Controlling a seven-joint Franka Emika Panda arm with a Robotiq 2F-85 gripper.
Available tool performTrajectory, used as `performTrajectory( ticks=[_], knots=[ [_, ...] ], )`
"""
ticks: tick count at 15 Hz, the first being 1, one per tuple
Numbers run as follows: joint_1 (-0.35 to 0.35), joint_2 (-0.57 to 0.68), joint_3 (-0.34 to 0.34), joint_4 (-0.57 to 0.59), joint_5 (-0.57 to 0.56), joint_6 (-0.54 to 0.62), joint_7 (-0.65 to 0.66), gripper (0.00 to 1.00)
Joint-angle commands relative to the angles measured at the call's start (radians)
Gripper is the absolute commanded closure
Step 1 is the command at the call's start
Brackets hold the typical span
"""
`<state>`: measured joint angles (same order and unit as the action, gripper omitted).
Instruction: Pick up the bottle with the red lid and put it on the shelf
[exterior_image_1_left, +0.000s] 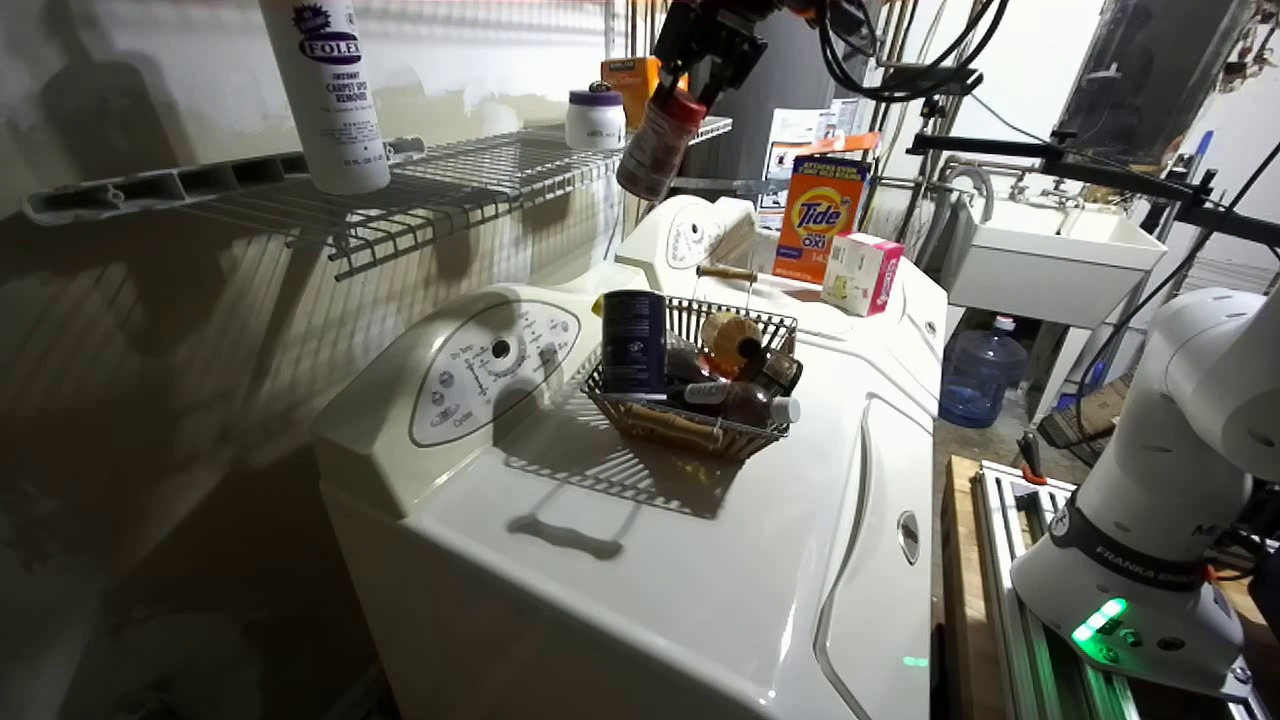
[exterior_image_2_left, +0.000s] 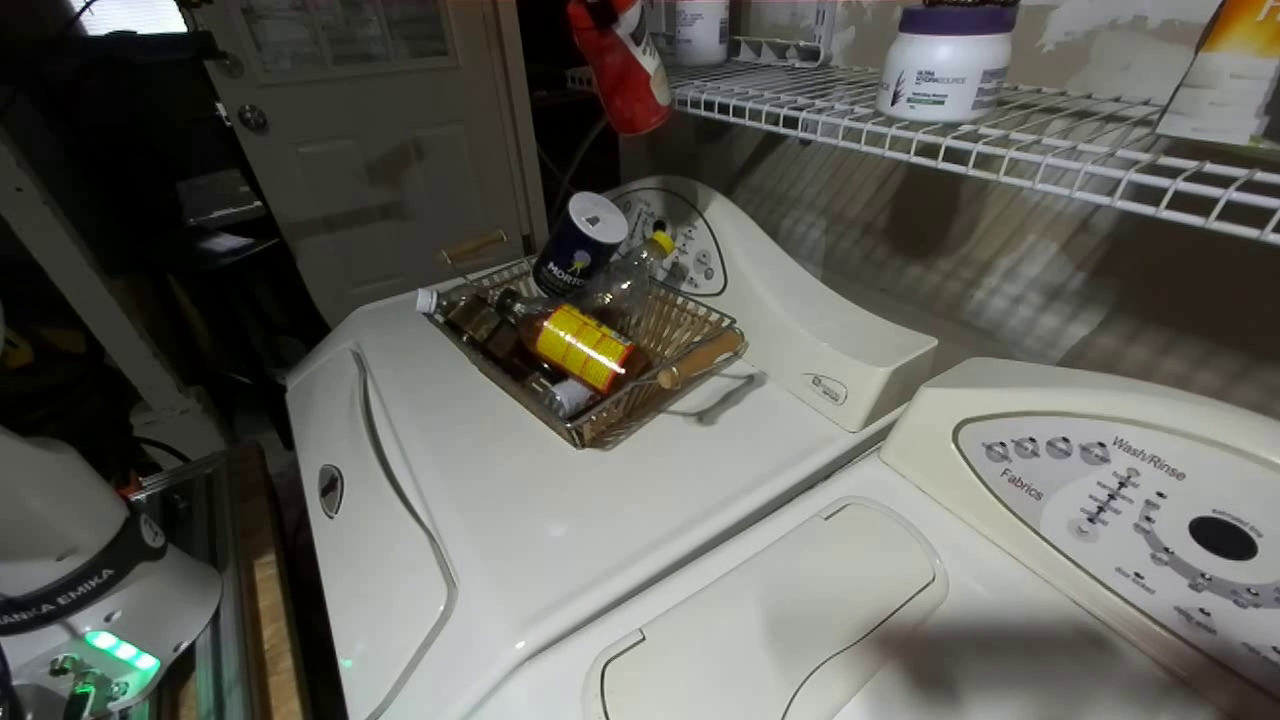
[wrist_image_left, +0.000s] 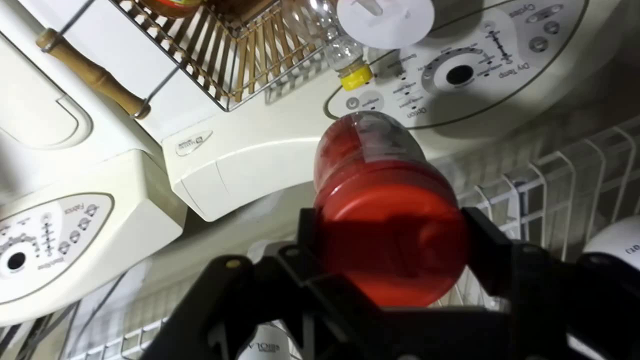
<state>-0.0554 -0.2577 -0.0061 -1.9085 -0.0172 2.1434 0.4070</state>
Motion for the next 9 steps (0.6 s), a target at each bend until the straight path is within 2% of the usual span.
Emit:
performTrajectory(
  ticks=[1,5,9],
  knots=[
    [0.010,0.079,-0.002,0.147,0.064,-0.039,-0.043,0.53],
    [0.013,0.183,0.011,0.305,0.047,-0.110,-0.008,0.53],
    [0.021,0.306,0.027,0.503,-0.038,-0.271,0.113,0.53]
  ],
)
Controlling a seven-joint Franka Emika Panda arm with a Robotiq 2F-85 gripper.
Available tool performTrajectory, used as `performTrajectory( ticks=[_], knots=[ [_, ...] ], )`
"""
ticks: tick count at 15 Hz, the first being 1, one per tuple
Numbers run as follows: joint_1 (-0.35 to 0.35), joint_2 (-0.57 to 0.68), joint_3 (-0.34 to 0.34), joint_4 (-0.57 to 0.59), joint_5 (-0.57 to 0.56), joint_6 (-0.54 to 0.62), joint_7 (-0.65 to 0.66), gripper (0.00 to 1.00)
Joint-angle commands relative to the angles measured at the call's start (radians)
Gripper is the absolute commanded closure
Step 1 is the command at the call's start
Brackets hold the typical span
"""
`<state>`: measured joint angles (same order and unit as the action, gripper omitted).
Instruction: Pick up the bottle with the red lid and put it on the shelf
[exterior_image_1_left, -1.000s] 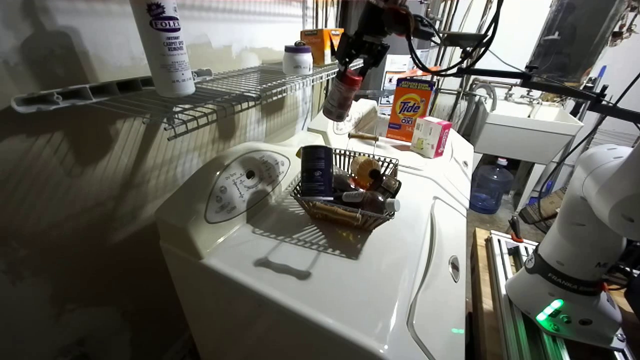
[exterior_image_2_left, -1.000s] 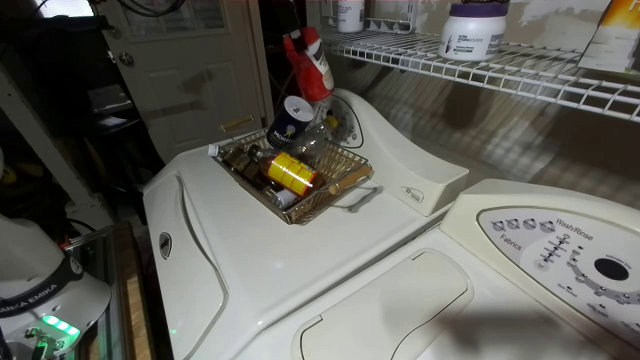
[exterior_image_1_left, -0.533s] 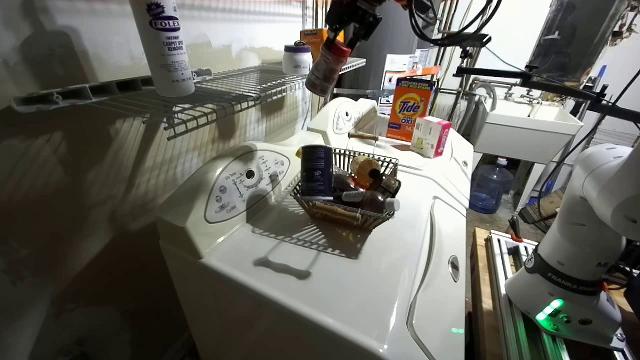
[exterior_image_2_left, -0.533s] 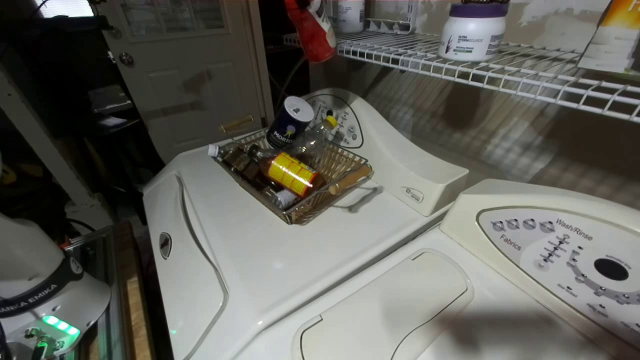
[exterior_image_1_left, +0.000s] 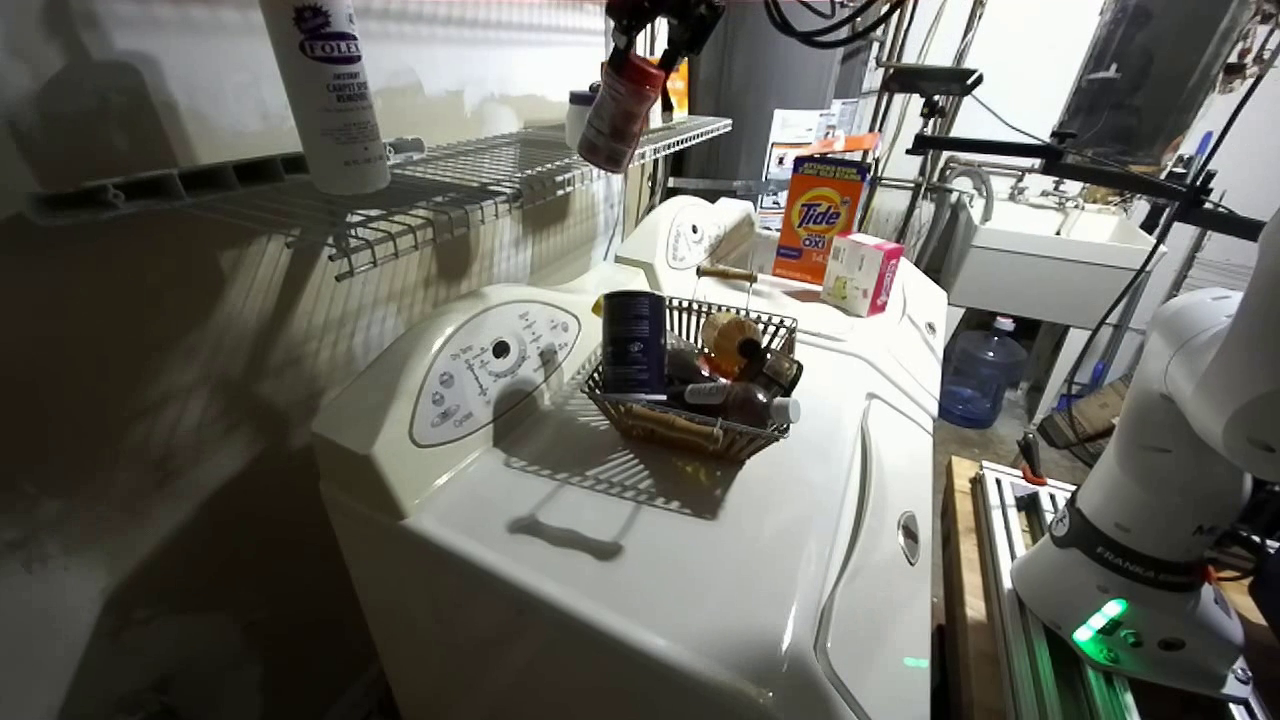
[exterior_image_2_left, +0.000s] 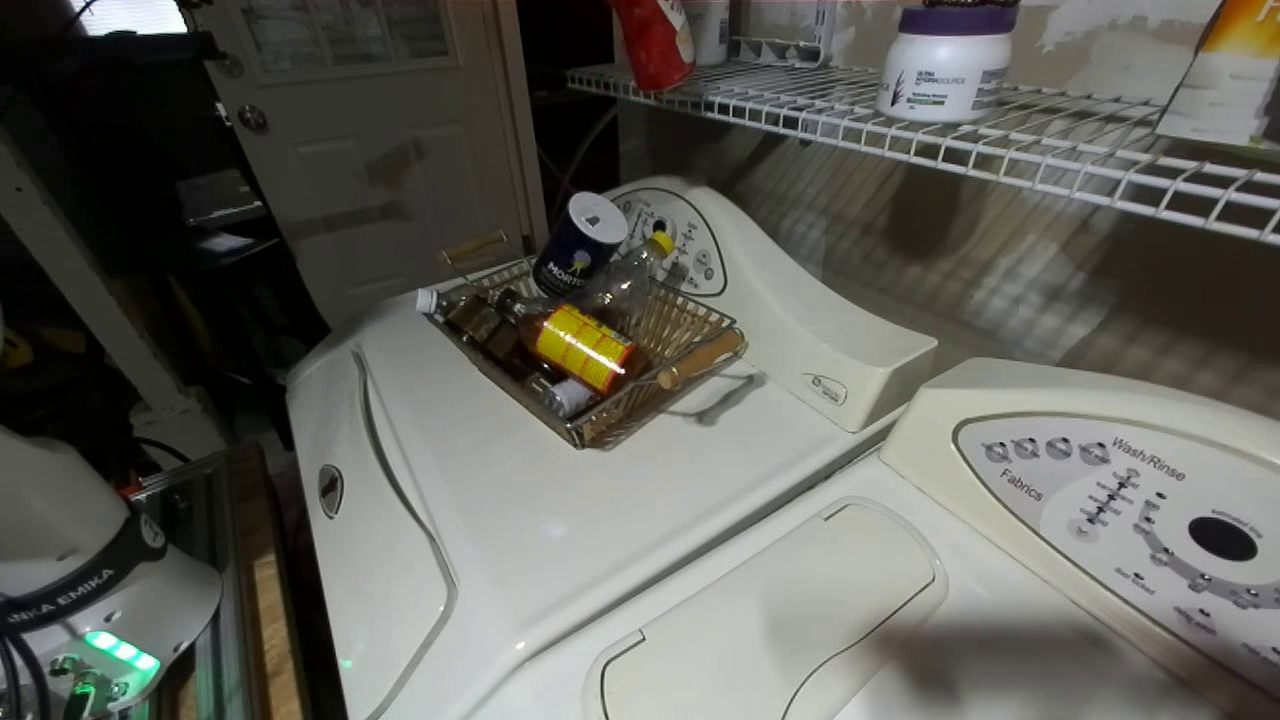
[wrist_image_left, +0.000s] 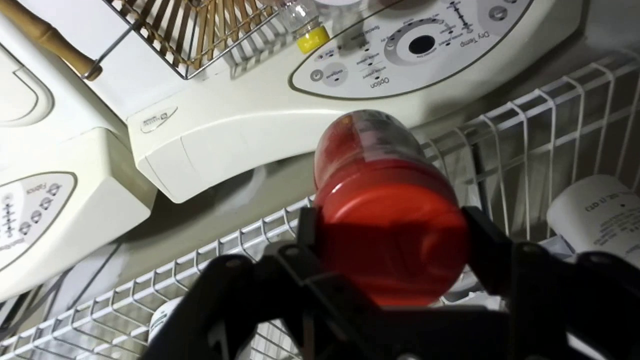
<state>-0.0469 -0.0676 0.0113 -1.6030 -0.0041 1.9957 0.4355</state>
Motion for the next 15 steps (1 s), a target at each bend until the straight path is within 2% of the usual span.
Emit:
performTrajectory(
  ticks=[1,7,11,15],
  knots=[
    [0.019,0.144,0.009,0.246,-0.060,-0.157,0.107,0.53],
    [0.067,0.304,-0.005,0.495,-0.075,-0.313,0.215,0.53],
    [0.087,0.380,-0.015,0.602,-0.059,-0.361,0.257,0.53],
    [0.075,0.429,-0.005,0.676,-0.053,-0.389,0.338,0.53]
  ],
)
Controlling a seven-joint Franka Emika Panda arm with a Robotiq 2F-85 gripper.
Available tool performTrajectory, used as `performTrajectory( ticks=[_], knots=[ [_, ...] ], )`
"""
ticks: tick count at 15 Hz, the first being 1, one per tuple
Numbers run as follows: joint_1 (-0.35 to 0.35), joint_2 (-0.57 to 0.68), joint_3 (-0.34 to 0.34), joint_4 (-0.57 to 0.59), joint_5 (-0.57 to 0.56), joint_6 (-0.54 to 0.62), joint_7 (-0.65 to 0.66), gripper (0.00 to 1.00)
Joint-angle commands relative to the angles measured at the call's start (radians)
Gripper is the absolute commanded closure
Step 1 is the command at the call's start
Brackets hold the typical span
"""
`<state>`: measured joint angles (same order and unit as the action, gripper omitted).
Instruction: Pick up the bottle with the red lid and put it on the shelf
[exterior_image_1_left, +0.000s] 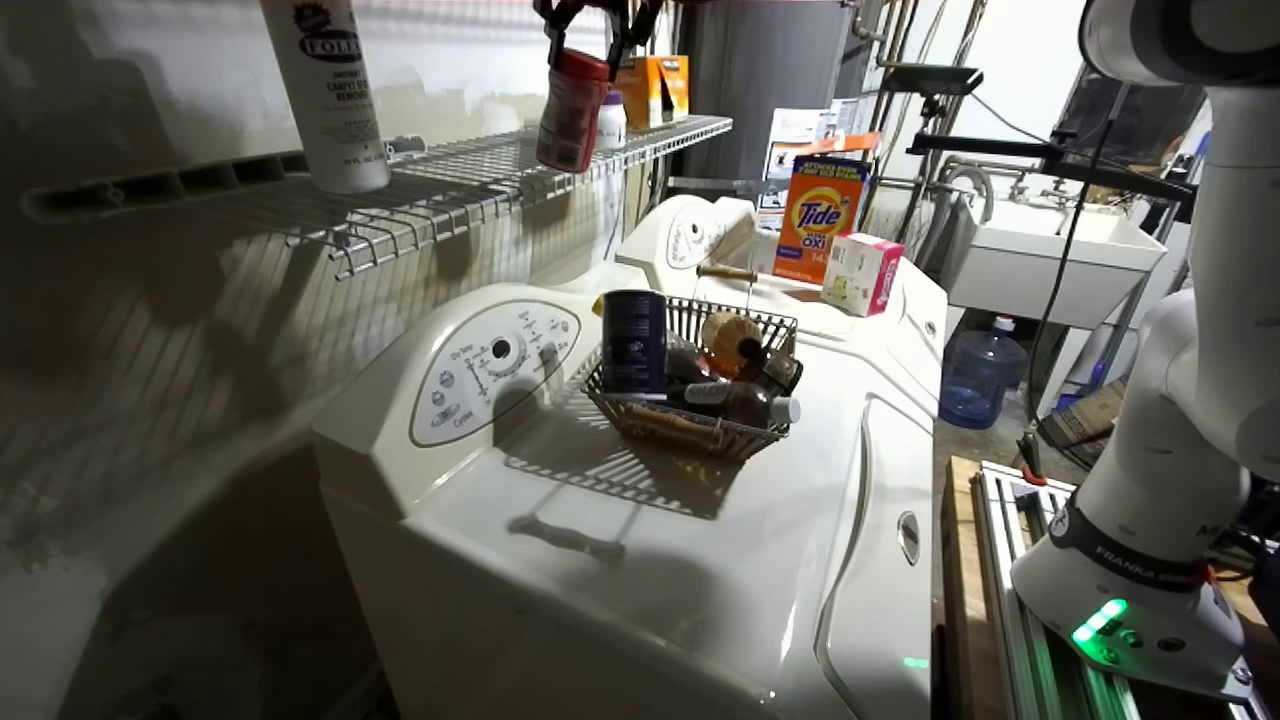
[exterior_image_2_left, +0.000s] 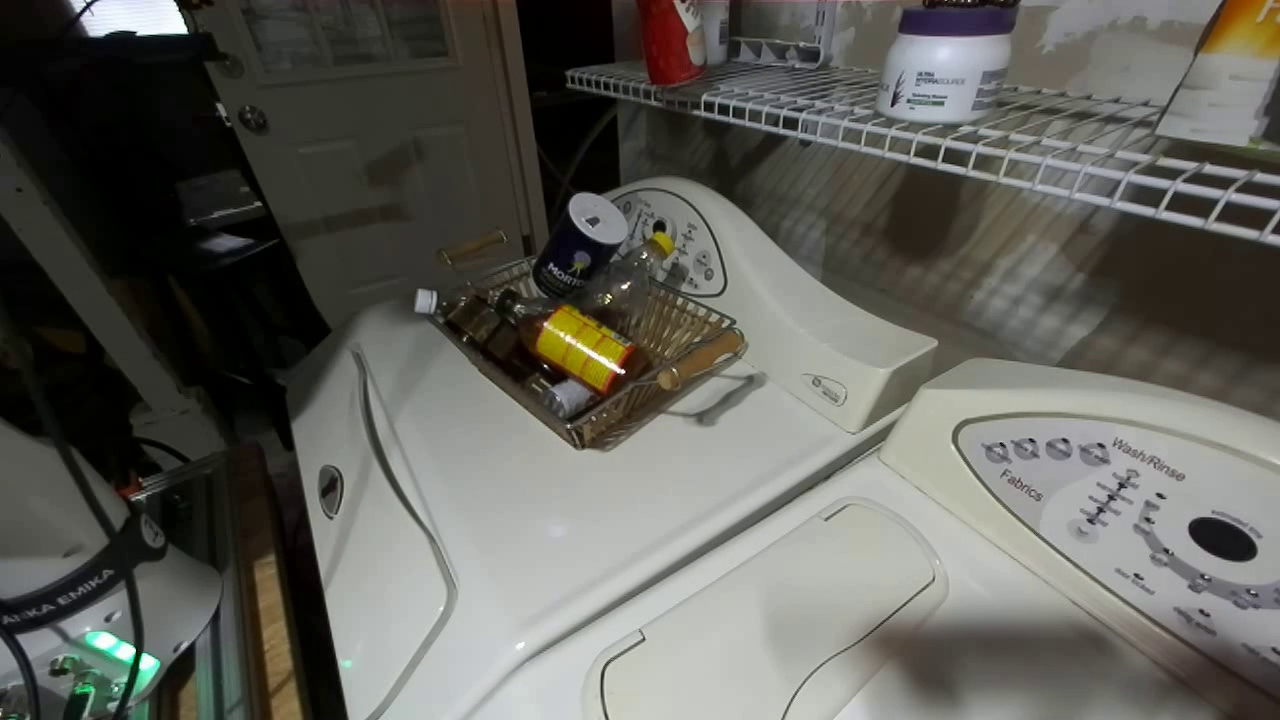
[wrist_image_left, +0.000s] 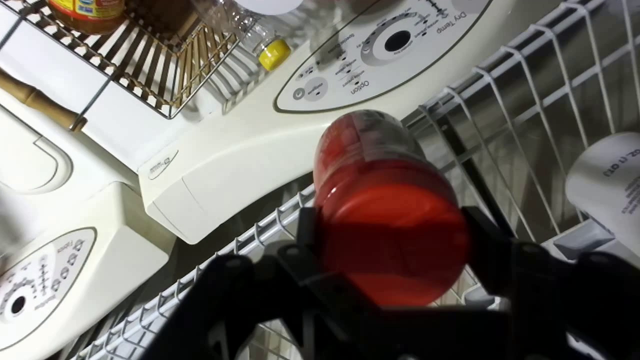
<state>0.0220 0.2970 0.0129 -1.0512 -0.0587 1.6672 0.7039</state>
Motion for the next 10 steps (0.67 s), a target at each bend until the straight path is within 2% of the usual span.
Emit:
performTrajectory(
  ticks=[1,5,10],
  knots=[
    [0.006,0.073,-0.008,0.139,0.002,-0.070,0.096,0.53],
    [-0.002,0.110,-0.014,0.196,0.017,-0.092,0.225,0.53],
    [-0.007,0.140,-0.012,0.223,0.026,-0.053,0.344,0.53]
  ],
)
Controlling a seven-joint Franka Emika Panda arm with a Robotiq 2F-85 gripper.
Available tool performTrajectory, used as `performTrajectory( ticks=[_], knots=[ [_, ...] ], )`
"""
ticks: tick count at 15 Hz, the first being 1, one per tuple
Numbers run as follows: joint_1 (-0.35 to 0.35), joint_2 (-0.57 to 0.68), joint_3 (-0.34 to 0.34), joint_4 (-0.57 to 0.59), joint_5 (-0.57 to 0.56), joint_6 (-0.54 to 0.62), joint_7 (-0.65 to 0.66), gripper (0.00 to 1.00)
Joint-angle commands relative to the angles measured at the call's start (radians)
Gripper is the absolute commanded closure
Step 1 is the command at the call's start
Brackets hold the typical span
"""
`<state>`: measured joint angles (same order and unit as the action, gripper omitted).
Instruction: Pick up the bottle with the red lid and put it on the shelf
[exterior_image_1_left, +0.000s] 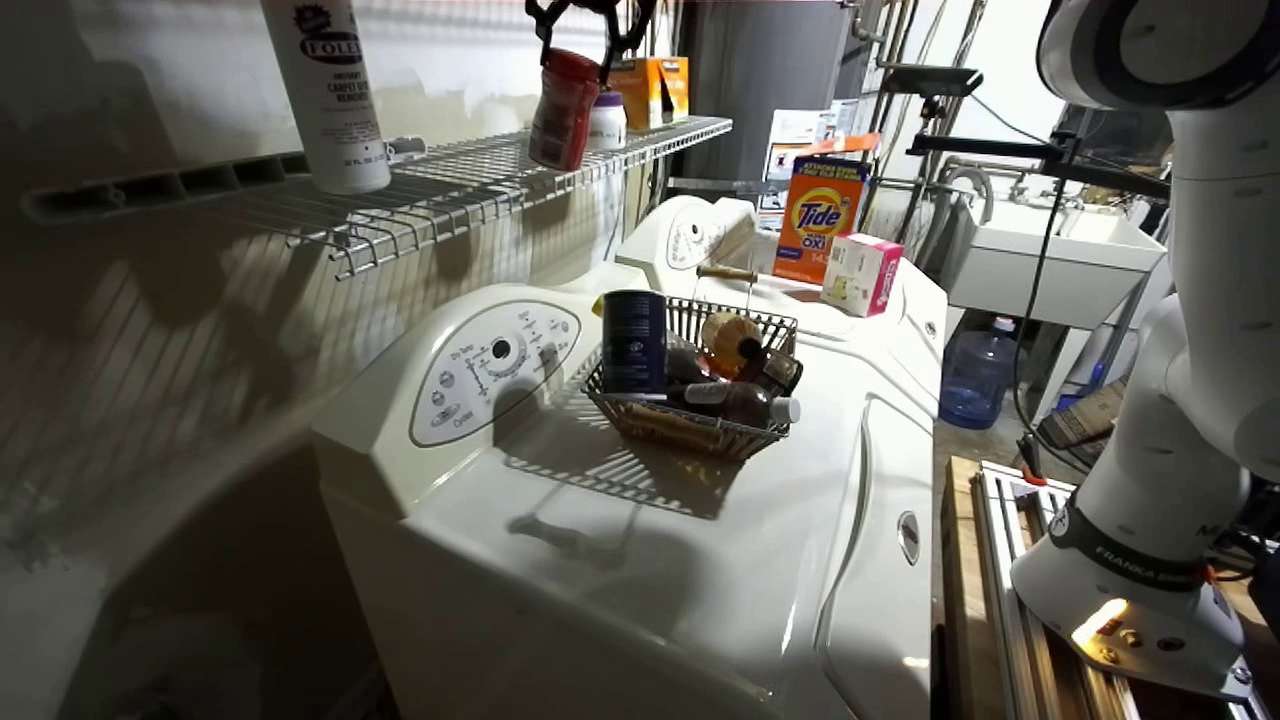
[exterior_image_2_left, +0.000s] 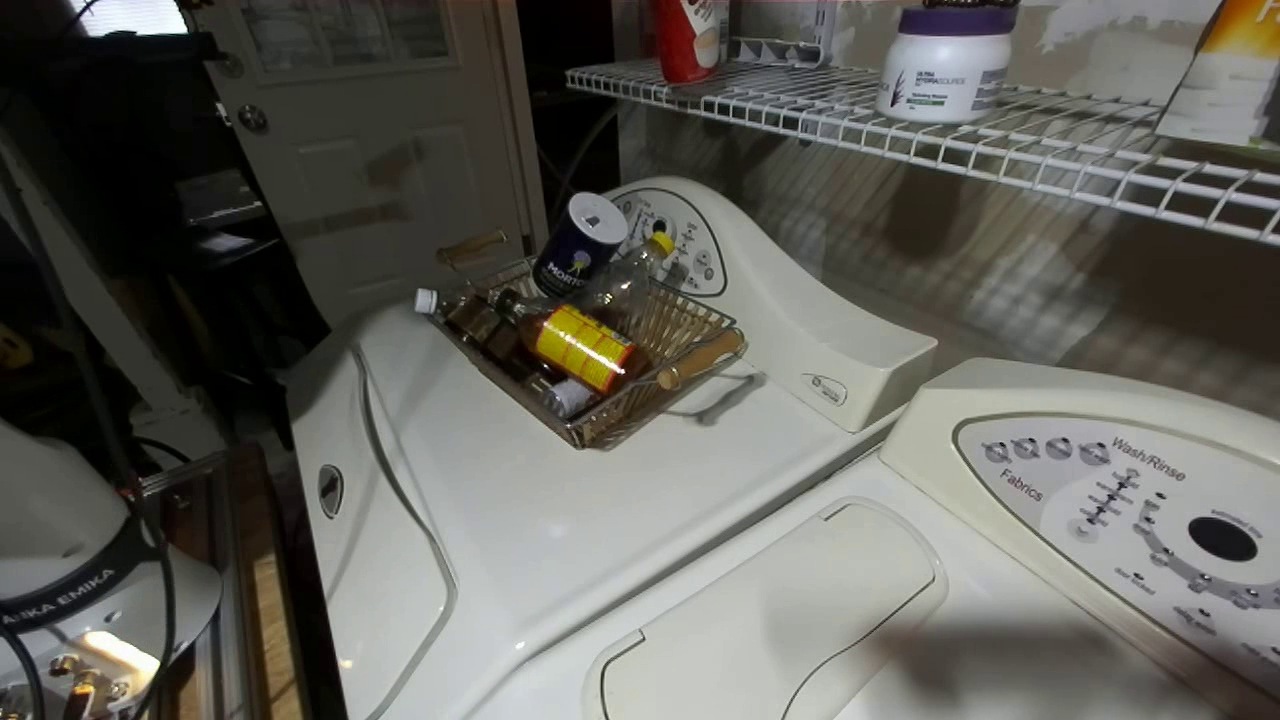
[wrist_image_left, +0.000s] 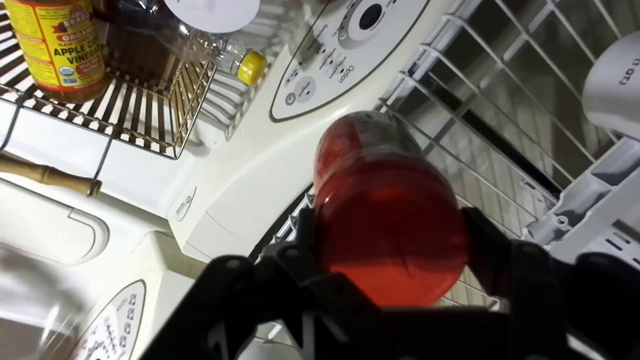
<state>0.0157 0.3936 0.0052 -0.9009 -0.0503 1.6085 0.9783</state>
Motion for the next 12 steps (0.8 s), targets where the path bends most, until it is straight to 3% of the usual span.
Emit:
performTrajectory(
  ticks=[1,12],
  knots=[
    [-0.001,0.047,-0.005,0.076,0.015,0.008,0.089,0.53],
    [0.001,0.067,-0.002,0.061,0.004,0.145,0.162,0.53]
  ],
)
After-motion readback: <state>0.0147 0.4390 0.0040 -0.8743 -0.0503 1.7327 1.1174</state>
